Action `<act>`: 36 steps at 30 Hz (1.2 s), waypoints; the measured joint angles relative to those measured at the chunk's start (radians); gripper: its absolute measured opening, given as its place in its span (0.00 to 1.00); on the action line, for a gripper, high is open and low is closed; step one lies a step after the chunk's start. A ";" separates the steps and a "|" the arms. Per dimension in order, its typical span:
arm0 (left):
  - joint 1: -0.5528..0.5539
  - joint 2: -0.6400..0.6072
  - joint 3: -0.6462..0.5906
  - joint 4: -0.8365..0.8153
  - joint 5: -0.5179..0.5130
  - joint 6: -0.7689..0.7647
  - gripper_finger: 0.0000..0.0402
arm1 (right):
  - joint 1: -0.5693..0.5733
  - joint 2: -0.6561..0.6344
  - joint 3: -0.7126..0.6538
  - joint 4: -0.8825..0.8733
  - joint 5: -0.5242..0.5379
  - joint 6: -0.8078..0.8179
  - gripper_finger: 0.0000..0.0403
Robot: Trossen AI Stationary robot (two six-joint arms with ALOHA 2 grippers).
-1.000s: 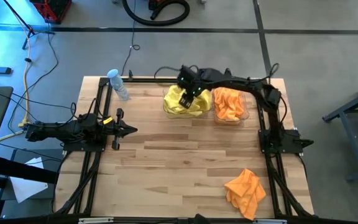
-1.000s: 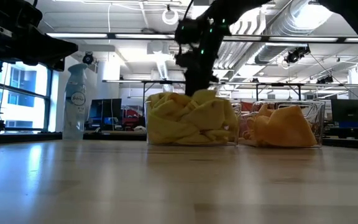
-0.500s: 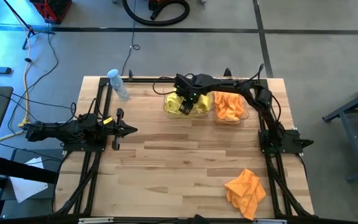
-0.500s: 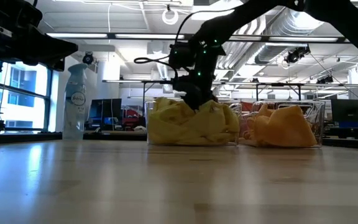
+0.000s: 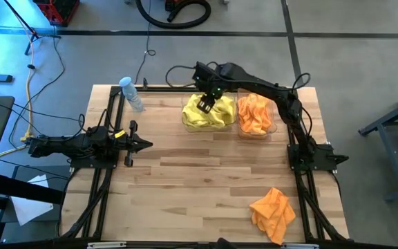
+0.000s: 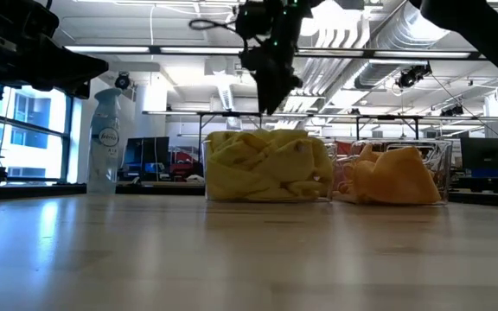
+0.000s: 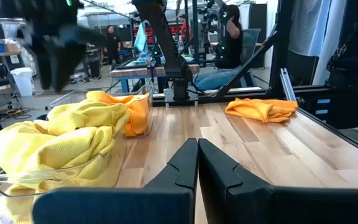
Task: Sort microfiber towel by color & place in baskets
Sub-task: Put the yellow microfiber towel into the left transparent bin
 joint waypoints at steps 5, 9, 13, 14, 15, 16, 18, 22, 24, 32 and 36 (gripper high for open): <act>0.000 0.000 0.000 0.000 0.000 0.000 0.00 | 0.015 0.000 0.045 0.096 0.031 0.006 0.38; 0.000 0.000 0.000 0.000 0.000 0.000 0.00 | 0.036 0.007 -0.019 0.254 0.019 0.002 0.38; 0.000 0.000 0.000 0.000 0.000 0.000 0.00 | 0.045 0.009 -0.157 0.363 -0.007 0.003 0.38; 0.000 0.000 0.000 0.000 0.000 0.000 0.00 | 0.044 0.009 -0.193 0.374 -0.005 0.004 0.38; 0.000 0.000 0.000 0.000 0.000 0.000 0.00 | 0.042 0.009 -0.231 0.394 0.003 0.005 0.38; 0.000 0.000 0.000 0.000 0.000 0.000 0.00 | 0.039 0.009 -0.272 0.421 0.009 0.003 0.38; 0.000 0.000 0.000 0.000 0.000 0.000 0.00 | 0.033 0.010 -0.346 0.475 0.010 0.002 0.38; 0.000 0.000 0.000 0.000 0.000 0.000 0.00 | 0.029 0.009 -0.478 0.654 0.005 -0.006 0.38; 0.000 0.000 0.000 0.000 0.000 0.000 0.00 | 0.030 0.009 -0.528 0.740 -0.013 -0.032 0.38; 0.000 0.000 0.000 0.000 0.000 0.000 0.00 | 0.029 0.007 -0.530 0.772 -0.040 -0.032 0.38; 0.000 0.000 0.000 0.000 0.000 0.000 0.00 | 0.030 0.009 -0.418 0.652 -0.043 -0.032 0.38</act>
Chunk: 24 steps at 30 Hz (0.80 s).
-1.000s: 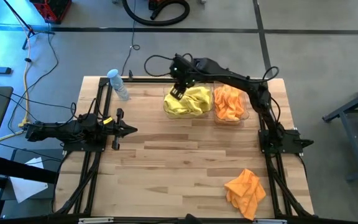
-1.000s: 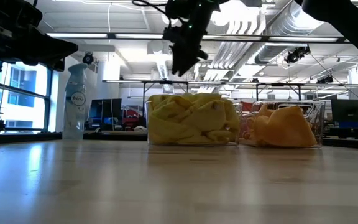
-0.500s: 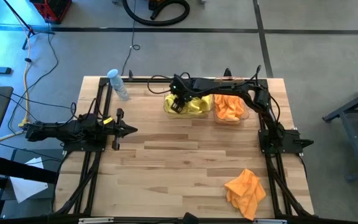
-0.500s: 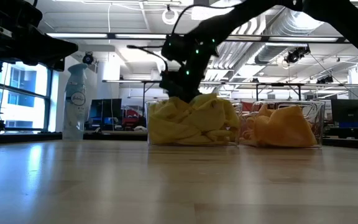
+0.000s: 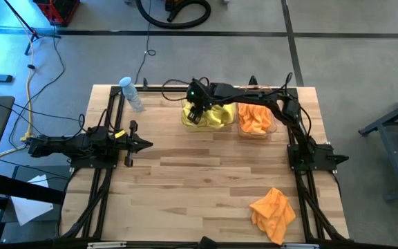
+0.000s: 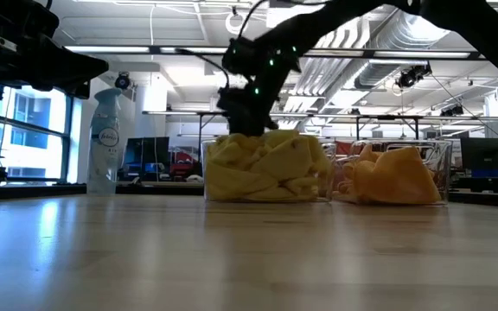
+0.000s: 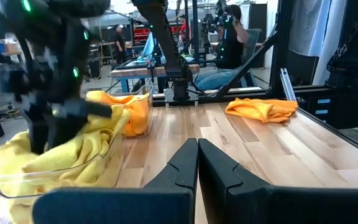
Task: Sort microfiber towel by color & place in baskets
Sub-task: Put the yellow microfiber towel into the left transparent bin, then put the orange microfiber towel into the right transparent bin
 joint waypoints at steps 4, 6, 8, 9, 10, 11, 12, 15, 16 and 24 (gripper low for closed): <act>0.000 0.000 0.000 0.000 0.000 0.000 0.00 | 0.000 0.000 0.143 -0.167 0.012 0.000 0.38; 0.000 0.000 0.000 0.000 0.000 0.000 0.00 | 0.000 0.000 0.209 -0.251 0.028 0.000 0.38; 0.000 0.000 0.000 0.000 0.000 0.000 0.00 | 0.001 0.000 0.267 -0.319 0.042 0.000 0.38; 0.000 0.000 0.000 0.000 0.000 0.000 0.00 | 0.003 0.000 0.291 -0.354 0.051 0.000 0.38; 0.000 0.000 0.000 0.000 0.000 0.000 0.00 | 0.004 -0.002 0.309 -0.389 0.054 0.000 0.38; 0.000 0.000 0.000 0.000 0.000 0.000 0.00 | 0.006 -0.006 0.317 -0.420 0.057 0.000 0.38; 0.000 0.000 0.000 0.000 0.000 0.000 0.00 | 0.009 -0.011 0.318 -0.443 0.057 0.000 0.38; 0.000 0.000 0.000 0.000 0.000 0.000 0.00 | 0.029 -0.060 0.268 -0.467 0.087 0.008 0.38; 0.000 0.000 0.000 0.000 0.000 0.000 0.00 | 0.039 -0.086 0.233 -0.462 0.114 0.017 0.38; 0.000 0.000 0.000 0.000 0.000 0.000 0.00 | 0.155 -0.422 -0.250 -0.273 0.224 0.209 0.38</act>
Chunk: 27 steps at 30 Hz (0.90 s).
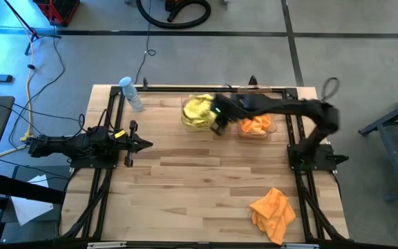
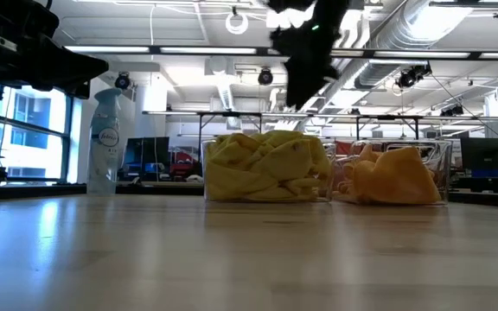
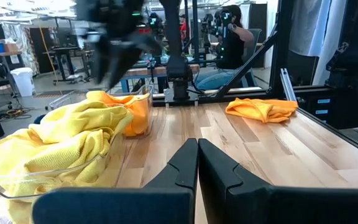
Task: Sort microfiber towel by color & place in baskets
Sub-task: Put the orange microfiber towel into the right transparent bin
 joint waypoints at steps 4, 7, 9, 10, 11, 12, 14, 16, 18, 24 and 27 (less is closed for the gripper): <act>0.000 0.000 0.000 0.000 0.000 0.000 0.00 | 0.115 -0.197 -0.208 0.034 0.000 0.221 0.38; 0.000 0.000 0.000 0.000 0.000 0.000 0.00 | 0.235 -0.320 -0.328 0.030 0.001 0.405 0.38; 0.000 0.000 0.000 0.000 0.000 0.000 0.00 | 0.333 -0.388 -0.393 0.021 0.008 0.548 0.38; 0.000 0.000 0.000 0.000 0.000 0.000 0.00 | 0.385 -0.417 -0.420 0.014 0.010 0.632 0.38; 0.000 0.000 0.000 0.000 0.000 0.000 0.00 | 0.435 -0.440 -0.444 0.004 0.009 0.725 0.38; 0.000 0.000 0.000 0.000 0.000 0.000 0.00 | 0.485 -0.457 -0.463 -0.012 0.009 0.826 0.38; 0.000 0.000 0.000 0.000 0.000 0.000 0.00 | 0.585 -0.470 -0.489 -0.057 0.008 1.033 0.38; 0.000 0.000 0.000 0.000 0.000 0.000 0.00 | 0.678 -0.471 -0.503 -0.111 0.002 1.230 0.38; 0.000 0.000 0.000 0.000 0.000 0.000 0.00 | 0.761 -0.462 -0.515 -0.140 -0.021 1.427 0.38; 0.000 0.000 0.000 0.000 0.000 0.000 0.00 | 0.947 -0.376 -0.529 -0.165 -0.145 1.910 0.38; 0.000 0.000 0.000 0.000 0.000 0.000 0.00 | 1.007 -0.312 -0.530 -0.161 -0.214 2.006 0.38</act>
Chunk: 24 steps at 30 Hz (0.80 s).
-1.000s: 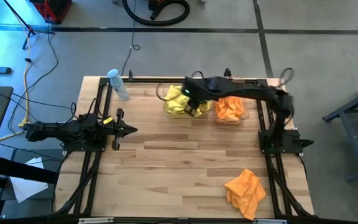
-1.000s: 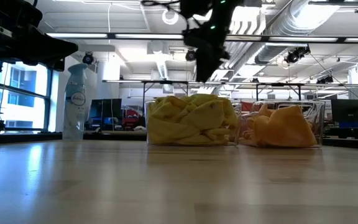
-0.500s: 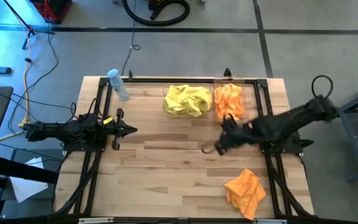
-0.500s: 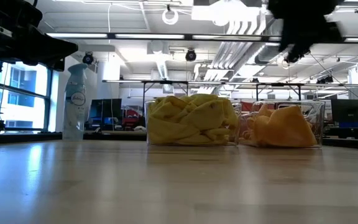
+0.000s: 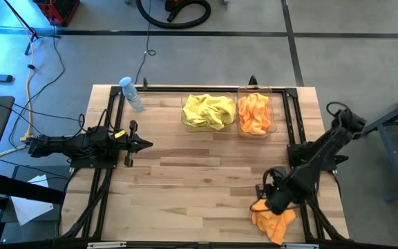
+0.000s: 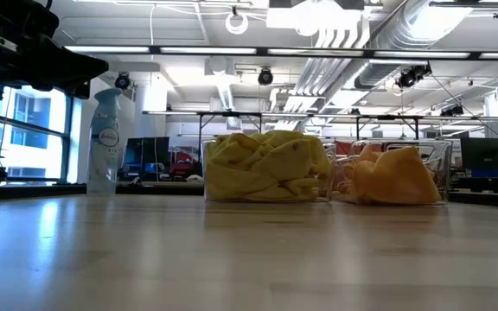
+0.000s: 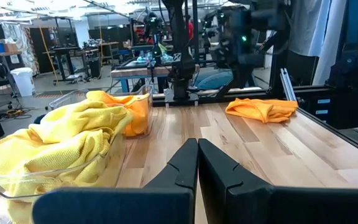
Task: Sort microfiber towel by color & place in baskets
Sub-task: Put the orange microfiber towel into the right transparent bin
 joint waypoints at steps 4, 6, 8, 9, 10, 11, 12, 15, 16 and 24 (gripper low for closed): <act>0.000 0.000 0.000 0.000 0.000 0.000 0.00 | 0.032 0.075 0.000 0.037 -0.080 0.018 0.38; 0.000 0.000 0.000 0.000 0.000 0.000 0.00 | 0.037 0.107 0.000 0.052 -0.088 0.015 0.38; 0.000 0.000 0.000 0.000 0.000 0.000 0.00 | 0.041 0.141 0.000 0.063 -0.096 0.001 0.38; 0.000 0.000 0.000 0.000 0.000 0.000 0.00 | 0.044 0.158 0.000 0.070 -0.106 -0.002 0.38; 0.000 0.000 0.000 0.000 0.000 0.000 0.00 | 0.046 0.175 0.000 0.082 -0.129 -0.005 0.38; 0.000 0.000 0.000 0.000 0.000 0.000 0.00 | 0.047 0.193 0.000 0.098 -0.163 -0.010 0.38; 0.000 0.000 0.000 0.000 0.000 0.000 0.00 | 0.051 0.211 0.000 0.111 -0.189 -0.015 0.38; 0.000 0.000 0.000 0.000 0.000 0.000 0.00 | 0.070 0.263 0.000 0.125 -0.227 -0.016 0.38; 0.000 0.000 0.000 0.000 0.000 0.000 0.00 | 0.077 0.280 0.000 0.132 -0.227 -0.016 0.38; 0.000 0.000 0.000 0.000 0.000 0.000 0.00 | 0.097 0.389 0.005 0.196 -0.225 -0.039 0.38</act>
